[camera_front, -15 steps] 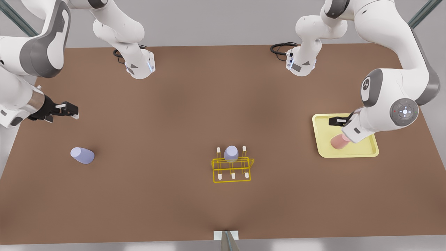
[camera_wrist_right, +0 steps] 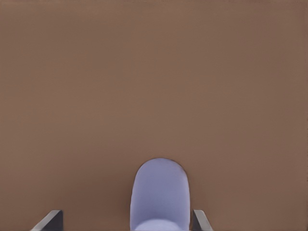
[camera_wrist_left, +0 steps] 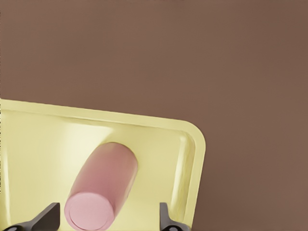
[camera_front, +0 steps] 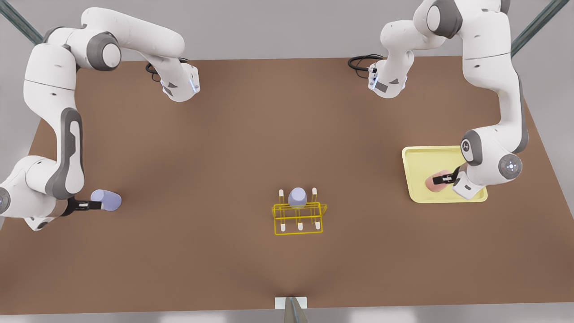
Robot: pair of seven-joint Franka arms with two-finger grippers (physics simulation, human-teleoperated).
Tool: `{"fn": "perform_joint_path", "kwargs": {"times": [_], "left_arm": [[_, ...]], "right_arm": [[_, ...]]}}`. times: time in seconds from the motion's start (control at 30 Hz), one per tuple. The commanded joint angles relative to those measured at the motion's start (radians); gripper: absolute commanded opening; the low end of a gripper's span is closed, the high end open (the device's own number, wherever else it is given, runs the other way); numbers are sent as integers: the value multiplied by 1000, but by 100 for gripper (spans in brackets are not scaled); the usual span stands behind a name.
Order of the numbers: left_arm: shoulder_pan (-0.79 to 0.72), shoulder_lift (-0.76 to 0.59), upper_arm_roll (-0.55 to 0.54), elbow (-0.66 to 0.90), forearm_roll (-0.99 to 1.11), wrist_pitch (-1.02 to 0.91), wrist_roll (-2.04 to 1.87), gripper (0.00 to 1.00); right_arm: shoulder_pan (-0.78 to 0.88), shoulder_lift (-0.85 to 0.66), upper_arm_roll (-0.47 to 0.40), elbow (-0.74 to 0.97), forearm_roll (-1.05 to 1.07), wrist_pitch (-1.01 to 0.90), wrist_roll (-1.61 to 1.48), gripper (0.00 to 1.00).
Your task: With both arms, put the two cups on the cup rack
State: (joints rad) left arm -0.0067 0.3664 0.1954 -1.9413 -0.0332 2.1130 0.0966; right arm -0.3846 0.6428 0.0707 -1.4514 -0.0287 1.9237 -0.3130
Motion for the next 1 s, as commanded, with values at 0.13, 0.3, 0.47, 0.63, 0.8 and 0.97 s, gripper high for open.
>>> {"fn": "perform_joint_path", "kwargs": {"times": [0.13,0.3,0.47,0.63,0.8,0.97], "left_arm": [[17,-26,9,-106,4,243,427,100],[36,-44,9,-194,1,346,425,100],[36,-38,9,-223,-36,378,422,100],[39,-12,9,-248,-36,400,420,100],[39,5,9,-266,-37,400,417,100],[39,17,9,-265,-37,400,417,85]], "right_arm": [[-46,-77,-5,-167,29,325,-235,100],[-46,-84,-5,-254,12,379,-227,100],[-45,-97,-12,-299,-20,393,-222,100],[-45,-112,-23,-406,-20,515,-206,100],[-45,-114,-23,-431,-19,515,-201,100],[-45,-109,-23,-454,-19,514,-202,100]]}}
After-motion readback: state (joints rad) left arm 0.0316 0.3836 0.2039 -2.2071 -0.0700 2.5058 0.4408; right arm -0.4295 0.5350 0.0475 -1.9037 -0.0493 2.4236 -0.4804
